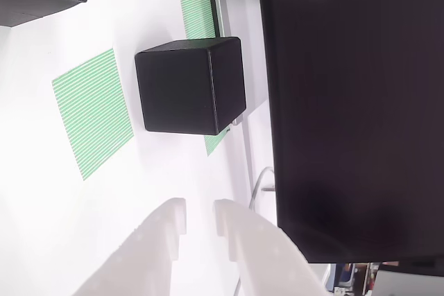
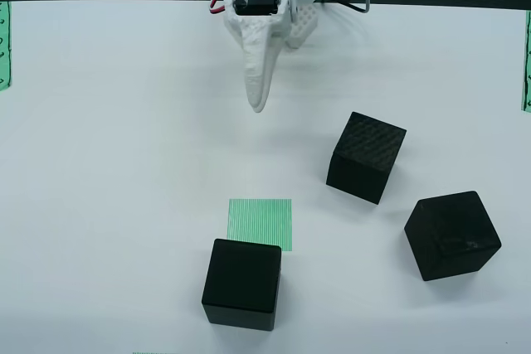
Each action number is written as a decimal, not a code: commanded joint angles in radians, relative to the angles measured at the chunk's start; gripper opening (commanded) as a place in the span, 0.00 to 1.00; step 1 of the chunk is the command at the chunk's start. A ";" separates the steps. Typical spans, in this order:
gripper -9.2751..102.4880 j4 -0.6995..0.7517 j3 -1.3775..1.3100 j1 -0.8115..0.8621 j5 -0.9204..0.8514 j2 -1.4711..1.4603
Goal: Stack 3 Blocks on the chosen place.
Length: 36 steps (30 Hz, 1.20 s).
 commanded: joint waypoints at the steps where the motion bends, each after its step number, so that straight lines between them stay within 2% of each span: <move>1: 0.08 0.003 0.034 0.009 -0.006 0.014; 6: 0.08 -0.028 -0.009 0.020 -0.009 -0.043; 15: 0.09 -0.109 -0.463 0.084 -0.012 -0.692; 20: 0.09 -0.038 -0.693 0.160 -0.170 -0.902; 27: 0.11 0.150 -1.000 0.186 -0.196 -1.186; 36: 0.18 0.290 -1.255 0.149 -0.259 -1.502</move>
